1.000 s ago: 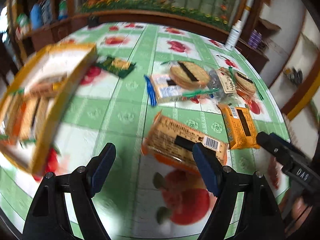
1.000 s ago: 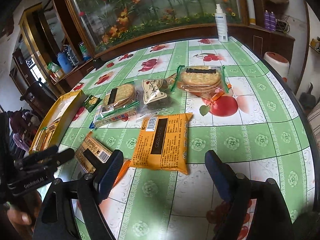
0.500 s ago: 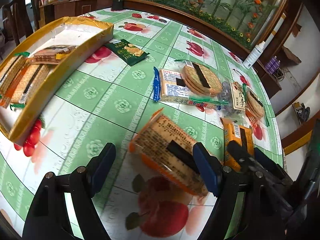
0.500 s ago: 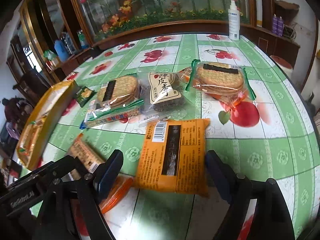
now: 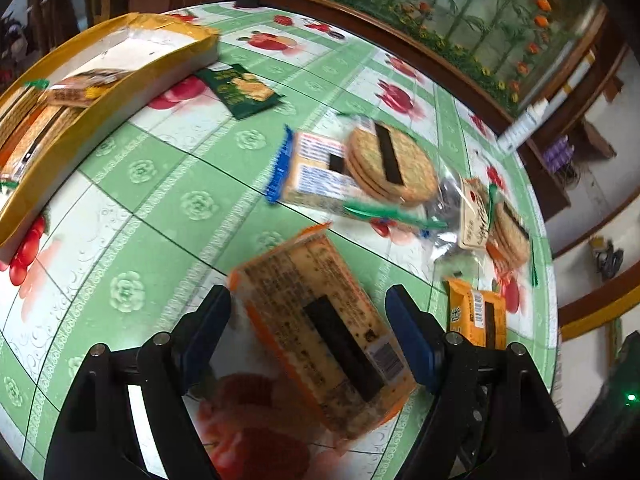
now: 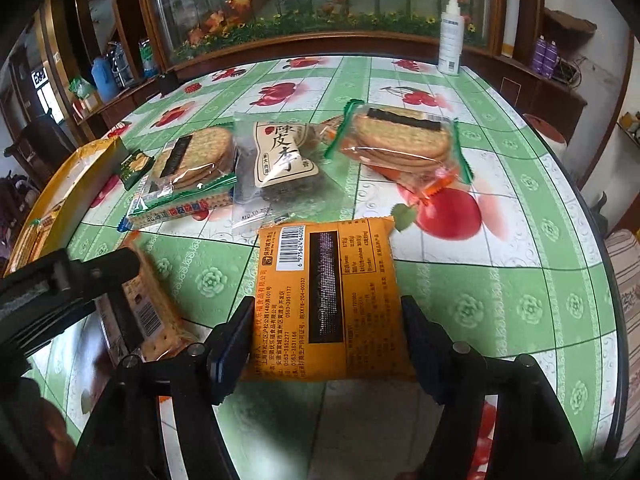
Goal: Organize snacks
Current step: 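Grasp the tan cracker pack with the left tool while the right tool lifts the orange pack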
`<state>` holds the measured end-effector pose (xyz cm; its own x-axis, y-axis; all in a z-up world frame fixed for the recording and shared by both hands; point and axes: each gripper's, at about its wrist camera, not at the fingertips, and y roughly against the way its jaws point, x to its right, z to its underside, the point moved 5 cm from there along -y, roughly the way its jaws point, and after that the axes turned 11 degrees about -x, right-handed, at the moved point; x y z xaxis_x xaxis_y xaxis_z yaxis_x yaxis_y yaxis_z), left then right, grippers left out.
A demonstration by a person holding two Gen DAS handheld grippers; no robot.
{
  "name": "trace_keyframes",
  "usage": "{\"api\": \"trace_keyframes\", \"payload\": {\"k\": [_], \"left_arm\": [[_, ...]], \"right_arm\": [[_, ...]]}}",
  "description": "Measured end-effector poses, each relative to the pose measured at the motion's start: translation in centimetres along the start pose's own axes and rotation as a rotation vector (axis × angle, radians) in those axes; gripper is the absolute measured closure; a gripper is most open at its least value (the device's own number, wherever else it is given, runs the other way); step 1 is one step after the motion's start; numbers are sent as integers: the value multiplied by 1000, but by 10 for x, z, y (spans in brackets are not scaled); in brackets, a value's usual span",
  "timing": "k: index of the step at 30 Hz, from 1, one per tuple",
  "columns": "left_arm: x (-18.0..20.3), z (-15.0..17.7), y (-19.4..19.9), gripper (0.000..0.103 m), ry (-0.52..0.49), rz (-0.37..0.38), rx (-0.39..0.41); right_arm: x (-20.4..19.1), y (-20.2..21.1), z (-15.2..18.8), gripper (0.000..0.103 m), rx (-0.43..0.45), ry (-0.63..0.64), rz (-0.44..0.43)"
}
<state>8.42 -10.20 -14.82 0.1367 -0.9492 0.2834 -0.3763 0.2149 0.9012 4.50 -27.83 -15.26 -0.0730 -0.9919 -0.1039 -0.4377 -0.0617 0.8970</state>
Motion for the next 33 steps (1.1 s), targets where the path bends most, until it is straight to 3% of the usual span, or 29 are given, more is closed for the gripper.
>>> {"api": "trace_keyframes", "payload": {"k": [3,5,10,14,17,25,33], "left_arm": [[14,4,-5,24,-96,-77,-8],[25,8,-10,23,-216,-119,-23],[21,9,-8,25,-354,-97,-40],[9,12,-2,39,-426,-94,-31],[-2,16,5,46,-468,-97,-18],[-28,24,23,47,-523,-115,42],[-61,9,59,47,-476,-165,157]], "right_arm": [[4,2,1,31,3,-9,-14],[7,5,3,31,5,-18,-23],[9,7,9,31,1,-6,-16],[13,11,14,31,2,-21,-32],[17,15,19,31,8,-32,-30],[9,41,23,31,69,-43,-65],[-32,58,11,32,100,17,-130]]}}
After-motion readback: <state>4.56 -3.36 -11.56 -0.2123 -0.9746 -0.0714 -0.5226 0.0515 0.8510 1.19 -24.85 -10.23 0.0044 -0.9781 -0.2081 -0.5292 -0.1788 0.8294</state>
